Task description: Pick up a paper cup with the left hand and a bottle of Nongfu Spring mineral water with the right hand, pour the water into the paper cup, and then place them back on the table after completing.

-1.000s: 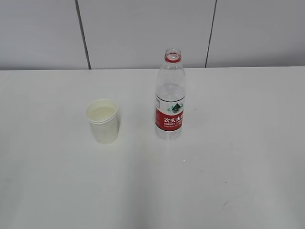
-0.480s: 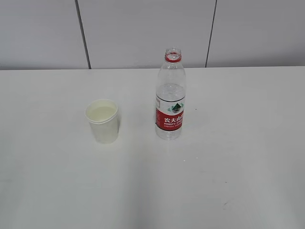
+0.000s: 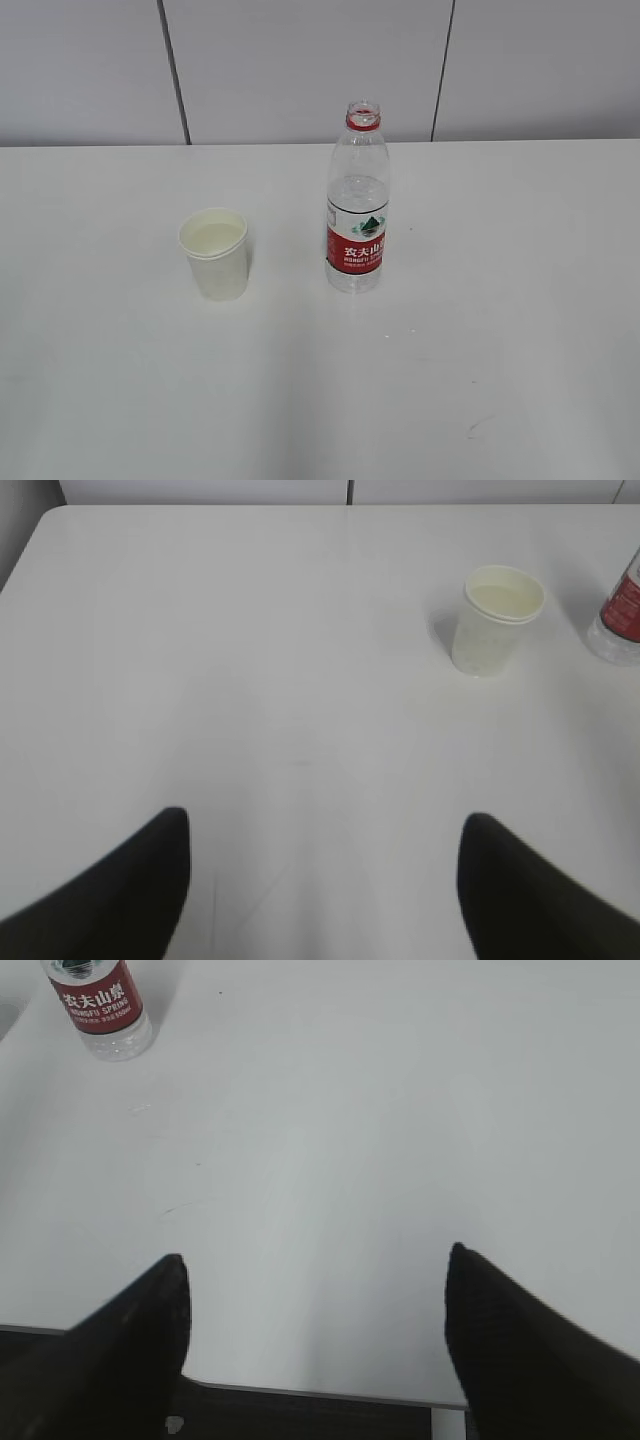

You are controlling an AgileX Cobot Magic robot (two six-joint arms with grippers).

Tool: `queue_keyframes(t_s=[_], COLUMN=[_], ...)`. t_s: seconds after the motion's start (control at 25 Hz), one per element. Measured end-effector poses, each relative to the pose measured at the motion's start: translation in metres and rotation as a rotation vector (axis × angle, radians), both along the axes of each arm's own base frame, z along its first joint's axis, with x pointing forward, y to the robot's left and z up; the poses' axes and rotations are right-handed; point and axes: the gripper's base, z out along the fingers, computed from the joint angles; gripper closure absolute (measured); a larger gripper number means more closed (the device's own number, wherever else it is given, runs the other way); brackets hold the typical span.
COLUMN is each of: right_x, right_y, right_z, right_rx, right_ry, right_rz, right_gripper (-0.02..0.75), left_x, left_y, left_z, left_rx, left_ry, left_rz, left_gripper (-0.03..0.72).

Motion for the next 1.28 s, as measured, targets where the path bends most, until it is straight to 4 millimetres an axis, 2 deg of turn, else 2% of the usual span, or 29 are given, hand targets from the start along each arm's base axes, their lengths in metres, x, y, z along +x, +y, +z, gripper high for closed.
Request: queue_keyframes(t_s=[1.28], right_x=[0.0], right_y=[0.0004], right_z=[0.0], right_rx=[0.004], right_ry=[0.0], right_rz=[0.002], right_gripper=[0.151], left_x=[-0.0001], left_y=[0.0], left_z=[-0.0001], left_rx=[0.001], left_ry=[0.001], left_rz=[-0.001], left_gripper=[0.188])
